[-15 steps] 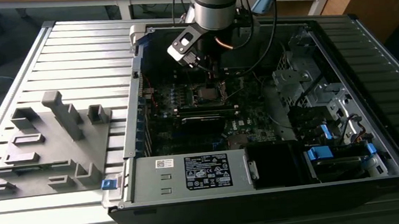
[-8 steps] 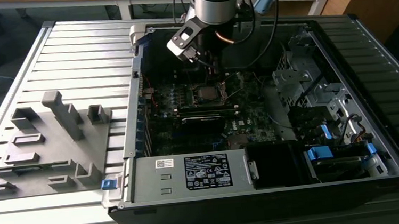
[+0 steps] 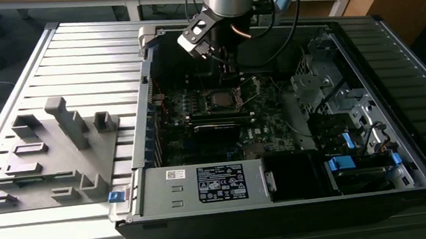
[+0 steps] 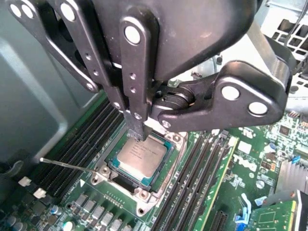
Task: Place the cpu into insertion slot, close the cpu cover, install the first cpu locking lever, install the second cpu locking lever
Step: 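Close the cpu cover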
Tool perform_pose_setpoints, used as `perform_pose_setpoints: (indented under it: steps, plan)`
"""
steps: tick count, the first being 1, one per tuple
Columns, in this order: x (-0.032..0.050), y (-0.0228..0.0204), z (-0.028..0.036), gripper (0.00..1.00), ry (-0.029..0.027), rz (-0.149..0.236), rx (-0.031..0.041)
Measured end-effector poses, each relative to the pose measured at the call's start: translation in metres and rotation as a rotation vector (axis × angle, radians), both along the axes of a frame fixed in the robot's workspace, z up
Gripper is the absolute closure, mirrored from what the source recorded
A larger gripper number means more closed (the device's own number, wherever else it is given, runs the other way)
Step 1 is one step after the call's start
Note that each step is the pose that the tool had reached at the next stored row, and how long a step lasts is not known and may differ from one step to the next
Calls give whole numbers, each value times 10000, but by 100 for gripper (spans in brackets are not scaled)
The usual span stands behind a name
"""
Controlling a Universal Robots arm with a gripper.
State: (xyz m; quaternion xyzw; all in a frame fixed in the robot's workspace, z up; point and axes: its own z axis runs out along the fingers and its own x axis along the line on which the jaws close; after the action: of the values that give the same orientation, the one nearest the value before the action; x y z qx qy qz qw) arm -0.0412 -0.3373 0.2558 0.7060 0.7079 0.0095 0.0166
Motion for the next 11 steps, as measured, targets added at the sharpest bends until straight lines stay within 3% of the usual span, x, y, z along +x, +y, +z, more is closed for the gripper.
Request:
perform_pose_setpoints:
  steps: [11]
  plan:
    - [0, 0, 16, 89, -1, -1, 2]
